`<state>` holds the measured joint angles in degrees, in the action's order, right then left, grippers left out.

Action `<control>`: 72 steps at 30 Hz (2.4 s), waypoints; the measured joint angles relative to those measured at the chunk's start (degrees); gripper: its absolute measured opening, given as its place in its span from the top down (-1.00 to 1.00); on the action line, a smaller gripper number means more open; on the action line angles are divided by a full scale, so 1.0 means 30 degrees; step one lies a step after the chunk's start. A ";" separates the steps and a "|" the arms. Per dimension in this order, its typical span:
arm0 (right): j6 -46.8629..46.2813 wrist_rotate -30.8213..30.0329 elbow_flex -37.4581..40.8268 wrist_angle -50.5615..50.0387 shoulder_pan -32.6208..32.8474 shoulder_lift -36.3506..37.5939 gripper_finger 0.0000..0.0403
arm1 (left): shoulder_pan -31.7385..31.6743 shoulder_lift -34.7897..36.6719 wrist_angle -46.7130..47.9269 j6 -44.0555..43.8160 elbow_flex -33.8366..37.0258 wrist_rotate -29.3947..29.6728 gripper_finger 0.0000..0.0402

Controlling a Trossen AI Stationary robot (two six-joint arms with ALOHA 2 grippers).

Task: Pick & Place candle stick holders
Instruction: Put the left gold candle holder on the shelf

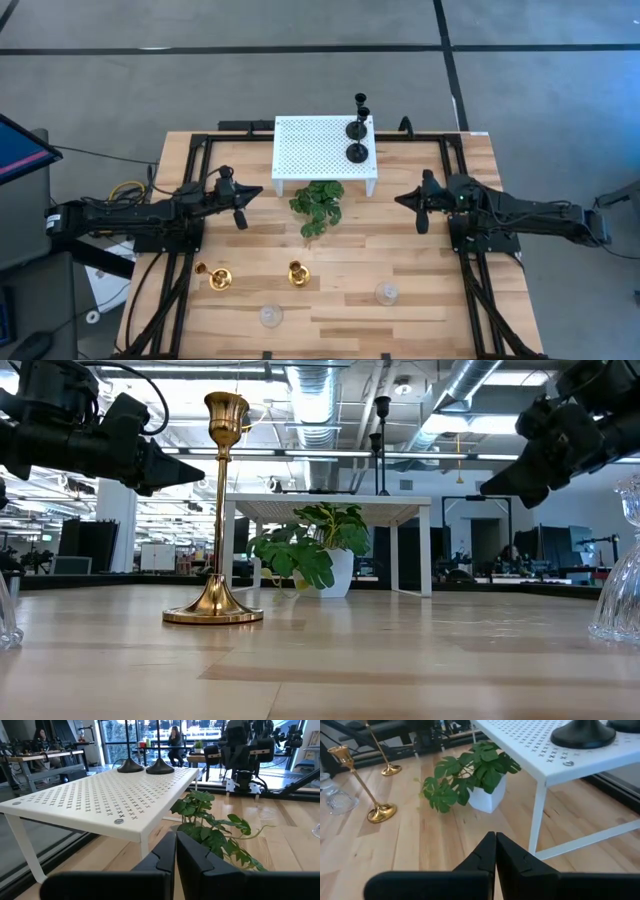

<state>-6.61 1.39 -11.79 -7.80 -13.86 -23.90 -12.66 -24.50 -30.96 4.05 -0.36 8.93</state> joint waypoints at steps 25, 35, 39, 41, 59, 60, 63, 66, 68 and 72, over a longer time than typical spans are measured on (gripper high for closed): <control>0.0023 0.0006 0.0000 0.0194 0.0019 -0.0001 1.00 | 0.0334 -0.0206 -0.0121 -0.1360 0.0000 -0.5853 0.98; 0.0182 0.0012 0.0000 0.0194 0.0019 -0.0001 1.00 | 0.1009 -0.0791 -0.0874 -0.1320 0.0002 -0.5861 0.98; 0.0182 0.0014 0.0000 0.0194 0.0019 -0.0001 1.00 | 0.1250 -0.0755 -0.1630 -0.1265 0.0007 -0.5190 0.98; 0.0182 0.0007 0.0000 0.0186 0.0019 -0.0001 1.00 | 0.1236 -0.0713 -0.1984 -0.0654 0.0007 -0.4817 0.98; 0.0182 0.0014 0.0000 0.0186 0.0019 -0.0001 1.00 | 0.4178 -0.0769 -0.2284 -0.3035 -0.0175 -0.5281 0.98; 0.0182 0.0014 0.0000 0.0186 0.0019 -0.0001 1.00 | 0.4571 -0.0775 -0.2313 -0.2651 -0.0375 -0.5030 0.98; 0.0182 0.0014 0.0000 0.0186 0.0019 -0.0008 1.00 | 0.5714 -0.1118 -0.2356 -0.1569 -0.1029 -0.4880 0.98; 0.0182 0.0014 0.0000 0.0186 0.0019 -0.0008 1.00 | 0.6795 -0.1925 -0.2405 -0.0988 -0.1714 -0.4470 0.98; 0.0182 0.0014 0.0000 0.0186 0.0019 -0.0008 1.00 | 0.7481 -0.2766 -0.2405 -0.0973 -0.2073 -0.3579 0.99; 0.0182 0.0014 0.0000 0.0186 0.0019 -0.0008 1.00 | 0.8666 -0.4910 -0.2261 -0.0930 -0.3025 -0.2059 0.99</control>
<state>-6.07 1.43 -11.79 -7.25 -13.80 -23.92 13.34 -39.23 -37.74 1.26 -9.44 2.75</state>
